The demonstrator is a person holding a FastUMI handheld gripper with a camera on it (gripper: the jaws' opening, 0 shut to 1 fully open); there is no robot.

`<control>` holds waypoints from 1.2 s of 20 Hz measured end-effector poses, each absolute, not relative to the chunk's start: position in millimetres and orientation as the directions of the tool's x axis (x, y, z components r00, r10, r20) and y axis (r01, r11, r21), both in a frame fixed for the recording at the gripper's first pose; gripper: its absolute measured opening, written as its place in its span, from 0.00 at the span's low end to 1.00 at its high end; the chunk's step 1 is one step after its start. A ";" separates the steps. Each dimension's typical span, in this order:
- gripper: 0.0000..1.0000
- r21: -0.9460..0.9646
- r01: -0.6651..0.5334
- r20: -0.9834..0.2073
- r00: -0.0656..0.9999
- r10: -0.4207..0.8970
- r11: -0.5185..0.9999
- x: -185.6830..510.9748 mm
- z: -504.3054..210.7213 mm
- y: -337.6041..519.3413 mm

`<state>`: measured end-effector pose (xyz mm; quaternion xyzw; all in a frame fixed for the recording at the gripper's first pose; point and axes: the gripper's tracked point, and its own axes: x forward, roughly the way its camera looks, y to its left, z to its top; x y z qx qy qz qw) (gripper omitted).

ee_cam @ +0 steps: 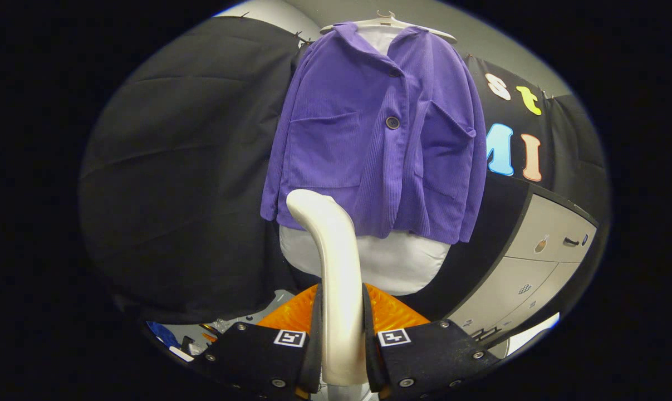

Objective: Iron the clothes twice with a garment steamer, once on the left side and once on the right side.

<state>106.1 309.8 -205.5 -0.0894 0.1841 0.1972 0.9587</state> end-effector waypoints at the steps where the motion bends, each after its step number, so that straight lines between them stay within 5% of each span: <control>1: 0.33 -0.087 -0.412 -0.374 0.857 0.354 0.907 103.9 -195.9 307.6; 8: 0.33 -0.018 -0.418 -0.223 0.887 0.404 0.908 92.4 -85.7 250.4; 24: 0.32 0.101 -0.139 0.052 0.990 0.134 0.985 83.6 65.2 -33.0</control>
